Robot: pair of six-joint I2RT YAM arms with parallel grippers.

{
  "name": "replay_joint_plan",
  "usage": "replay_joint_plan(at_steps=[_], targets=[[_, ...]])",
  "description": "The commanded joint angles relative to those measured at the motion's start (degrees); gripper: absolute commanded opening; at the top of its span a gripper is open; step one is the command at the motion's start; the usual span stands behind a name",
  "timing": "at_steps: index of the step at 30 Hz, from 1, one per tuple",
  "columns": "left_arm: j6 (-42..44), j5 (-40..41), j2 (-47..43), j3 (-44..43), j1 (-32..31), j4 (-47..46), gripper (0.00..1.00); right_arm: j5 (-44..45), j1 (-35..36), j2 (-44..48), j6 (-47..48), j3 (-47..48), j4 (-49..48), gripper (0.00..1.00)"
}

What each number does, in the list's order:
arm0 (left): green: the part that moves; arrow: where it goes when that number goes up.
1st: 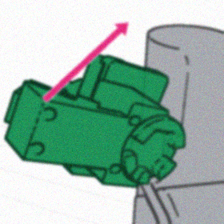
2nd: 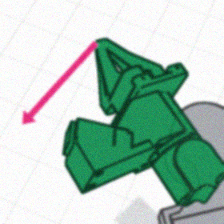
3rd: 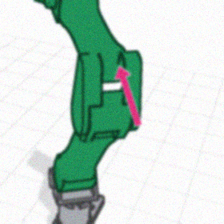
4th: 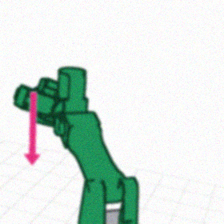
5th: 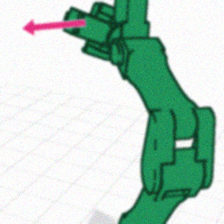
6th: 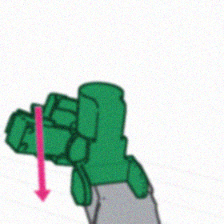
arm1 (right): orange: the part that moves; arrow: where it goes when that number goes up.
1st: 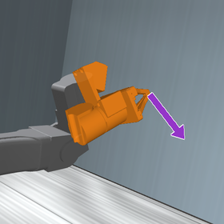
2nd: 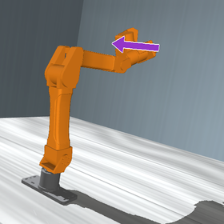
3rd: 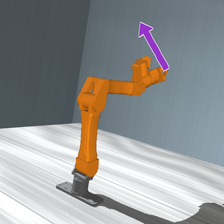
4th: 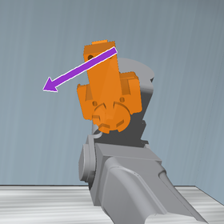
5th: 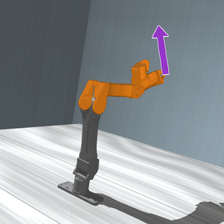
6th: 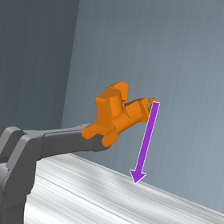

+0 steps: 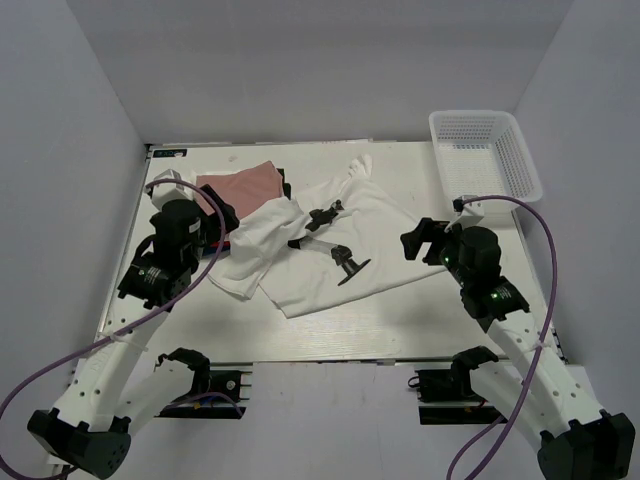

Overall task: Fold and stack the t-shirts
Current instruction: Flatten out the tshirt

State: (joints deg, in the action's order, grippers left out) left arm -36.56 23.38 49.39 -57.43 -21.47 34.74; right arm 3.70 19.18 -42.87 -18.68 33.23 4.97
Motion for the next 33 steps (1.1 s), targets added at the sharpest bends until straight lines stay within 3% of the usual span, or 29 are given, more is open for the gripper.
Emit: replay_joint_plan(at_steps=[1, 10, 14, 15, 18, 19, 26, 30, 33], targets=[[-0.9, 1.8, -0.7, 0.9, 0.2, 1.5, 1.00, -1.0, -0.1, -0.5, 0.4, 3.2, 0.7, 0.90], [-1.5, 0.5, 1.1, 0.4, 0.2, 1.7, 1.00, -8.5, 0.0, -4.1, 0.3, 3.1, -0.1, 0.90], [-1.5, -0.7, 3.3, 0.4, 0.2, 0.3, 1.00, -14.7, 0.7, -11.9, -0.3, 5.3, -2.6, 0.90], [-1.5, -0.7, 3.3, 0.4, 0.2, 0.3, 1.00, -16.0, 1.0, -18.1, -0.6, 7.4, -3.1, 0.90], [-0.2, -1.8, 4.7, 0.4, 0.2, -0.2, 1.00, -23.6, 3.6, -24.2, -2.6, 11.0, -8.6, 0.90], [-0.2, -1.8, 4.7, 0.4, 0.2, -0.2, 1.00, -26.1, 5.0, -30.9, -3.1, 12.1, -10.9, 0.90], [-0.2, -1.8, 5.3, 0.4, 0.2, 0.4, 1.00, -24.4, 14.2, -59.1, -1.0, 30.8, -10.2, 0.90], [-0.2, -1.3, 5.3, 1.0, 0.2, 0.4, 1.00, -25.2, 16.0, -68.2, -2.5, 38.3, -8.6, 0.90], [0.5, -1.3, 5.3, 1.0, 0.2, 0.4, 1.00, -23.9, 16.4, -71.0, -3.6, 37.8, -7.3, 0.90]])
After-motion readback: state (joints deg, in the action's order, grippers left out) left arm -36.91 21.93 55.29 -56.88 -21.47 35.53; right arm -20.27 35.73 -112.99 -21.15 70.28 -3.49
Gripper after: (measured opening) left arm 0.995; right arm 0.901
